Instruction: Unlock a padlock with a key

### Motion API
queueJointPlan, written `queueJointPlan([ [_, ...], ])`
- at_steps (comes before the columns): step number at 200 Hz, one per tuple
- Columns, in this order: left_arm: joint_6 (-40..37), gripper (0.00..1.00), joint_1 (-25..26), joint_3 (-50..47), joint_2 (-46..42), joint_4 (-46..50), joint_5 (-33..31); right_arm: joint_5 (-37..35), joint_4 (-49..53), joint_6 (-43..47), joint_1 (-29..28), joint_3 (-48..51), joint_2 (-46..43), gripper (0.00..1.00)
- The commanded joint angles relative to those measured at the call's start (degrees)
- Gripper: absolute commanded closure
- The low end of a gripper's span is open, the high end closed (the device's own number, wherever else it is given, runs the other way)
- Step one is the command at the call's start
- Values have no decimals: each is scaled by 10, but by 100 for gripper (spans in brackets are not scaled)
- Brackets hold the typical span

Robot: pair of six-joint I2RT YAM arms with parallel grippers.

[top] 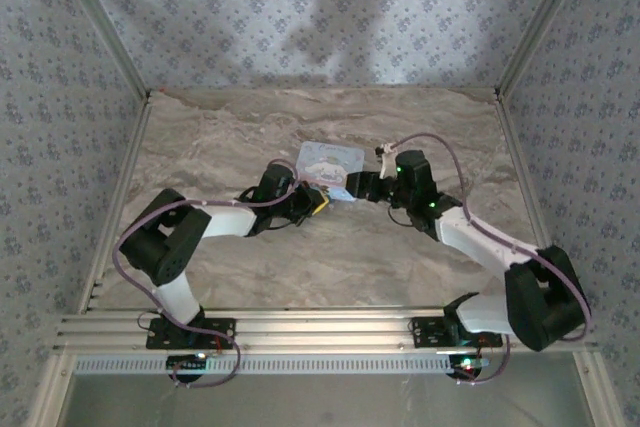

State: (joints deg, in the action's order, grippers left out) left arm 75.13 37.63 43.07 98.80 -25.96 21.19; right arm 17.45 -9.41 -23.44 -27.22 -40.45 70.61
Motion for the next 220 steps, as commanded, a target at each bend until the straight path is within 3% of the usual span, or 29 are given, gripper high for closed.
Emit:
queueJointPlan([
  [1,5,100,3,9,-30,5,4,-52,37,126,-9,-6,-39,40],
  [28,5,100,3,10,-35,9,4,-79,31,262,-37,7,-69,37],
  [57,7,100,4,11,-35,8,5,-138,-75,465,-112,89,-102,36],
  [76,7,100,5,11,-35,7,5,-173,-95,532,-141,103,-96,36],
  [147,10,100,6,13,-33,5,4,-264,-145,620,-210,124,-16,37],
  [220,12,100,9,13,-32,6,4,-282,-224,608,-227,131,91,46],
])
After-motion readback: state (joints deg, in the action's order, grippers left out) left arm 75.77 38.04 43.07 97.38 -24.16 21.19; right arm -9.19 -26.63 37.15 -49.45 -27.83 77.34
